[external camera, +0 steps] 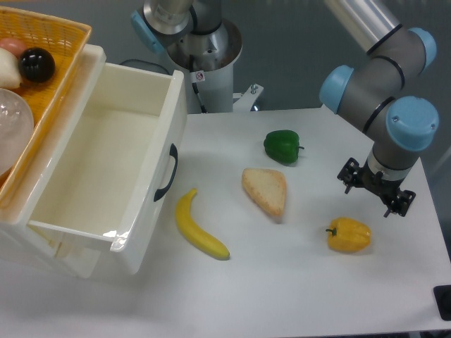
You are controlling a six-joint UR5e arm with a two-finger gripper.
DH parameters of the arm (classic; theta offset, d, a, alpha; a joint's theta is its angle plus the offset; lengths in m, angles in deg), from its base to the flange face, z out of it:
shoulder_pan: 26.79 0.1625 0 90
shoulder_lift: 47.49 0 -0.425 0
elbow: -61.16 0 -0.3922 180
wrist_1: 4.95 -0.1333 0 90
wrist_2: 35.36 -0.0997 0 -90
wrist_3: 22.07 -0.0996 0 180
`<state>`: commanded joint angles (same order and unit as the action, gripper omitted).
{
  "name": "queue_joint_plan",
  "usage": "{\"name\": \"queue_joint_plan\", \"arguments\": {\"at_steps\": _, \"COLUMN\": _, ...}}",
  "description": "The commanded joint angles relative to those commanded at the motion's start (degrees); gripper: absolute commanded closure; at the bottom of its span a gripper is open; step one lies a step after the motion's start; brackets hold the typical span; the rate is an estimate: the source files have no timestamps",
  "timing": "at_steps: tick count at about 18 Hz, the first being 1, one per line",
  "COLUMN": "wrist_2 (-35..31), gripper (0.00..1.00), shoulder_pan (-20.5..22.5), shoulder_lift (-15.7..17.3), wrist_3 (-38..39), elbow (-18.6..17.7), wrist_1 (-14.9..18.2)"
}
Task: Pick up the yellow pepper
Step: 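Lower the open gripper toward the yellow pepper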
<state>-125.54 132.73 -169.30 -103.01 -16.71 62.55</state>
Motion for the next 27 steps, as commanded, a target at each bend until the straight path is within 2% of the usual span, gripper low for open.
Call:
{"name": "queue_joint_plan", "arguments": {"at_steps": 4, "wrist_2": 0.87, "gripper": 0.0, "shoulder_pan": 0.0, "shoulder_lift": -0.09, "wrist_3": -0.79, "elbow": -0.26, "wrist_1": 0.0}}
{"name": "queue_joint_plan", "arguments": {"at_steps": 5, "wrist_2": 2.36, "gripper": 0.0, "shoulder_pan": -0.09, "shoulder_lift": 0.09, "wrist_3": -0.71, "elbow": -1.39, "wrist_1": -0.78}}
{"name": "queue_joint_plan", "arguments": {"at_steps": 6, "wrist_2": 4.2, "gripper": 0.0, "shoulder_pan": -0.09, "shoulder_lift": 0.17, "wrist_3": -0.7, "elbow": -3.41, "wrist_1": -2.97}}
{"name": "queue_joint_plan", "arguments": {"at_steps": 8, "wrist_2": 6.67, "gripper": 0.0, "shoulder_pan": -0.17, "shoulder_lift": -0.61, "wrist_3": -0.44, "elbow": -6.84, "wrist_1": -10.16}}
{"name": "queue_joint_plan", "arguments": {"at_steps": 9, "wrist_2": 6.68, "gripper": 0.0, "shoulder_pan": -0.26, "shoulder_lift": -0.79, "wrist_3": 0.08, "elbow": -7.81, "wrist_1": -12.02}}
{"name": "queue_joint_plan", "arguments": {"at_steps": 14, "wrist_2": 6.15, "gripper": 0.0, "shoulder_pan": -0.18, "shoulder_lift": -1.14, "wrist_3": -1.84, "elbow": -7.12, "wrist_1": -12.13}}
{"name": "queue_joint_plan", "arguments": {"at_steps": 18, "wrist_2": 6.06, "gripper": 0.0, "shoulder_pan": 1.05, "shoulder_lift": -2.63, "wrist_3": -16.67, "elbow": -7.38, "wrist_1": -11.78}}
{"name": "queue_joint_plan", "arguments": {"at_steps": 24, "wrist_2": 6.06, "gripper": 0.0, "shoulder_pan": 2.02, "shoulder_lift": -4.65, "wrist_3": -26.97, "elbow": -4.66, "wrist_1": -12.04}}
{"name": "queue_joint_plan", "arguments": {"at_steps": 27, "wrist_2": 6.24, "gripper": 0.0, "shoulder_pan": 1.67, "shoulder_lift": -5.53, "wrist_3": -27.6, "elbow": -2.9, "wrist_1": -12.13}}
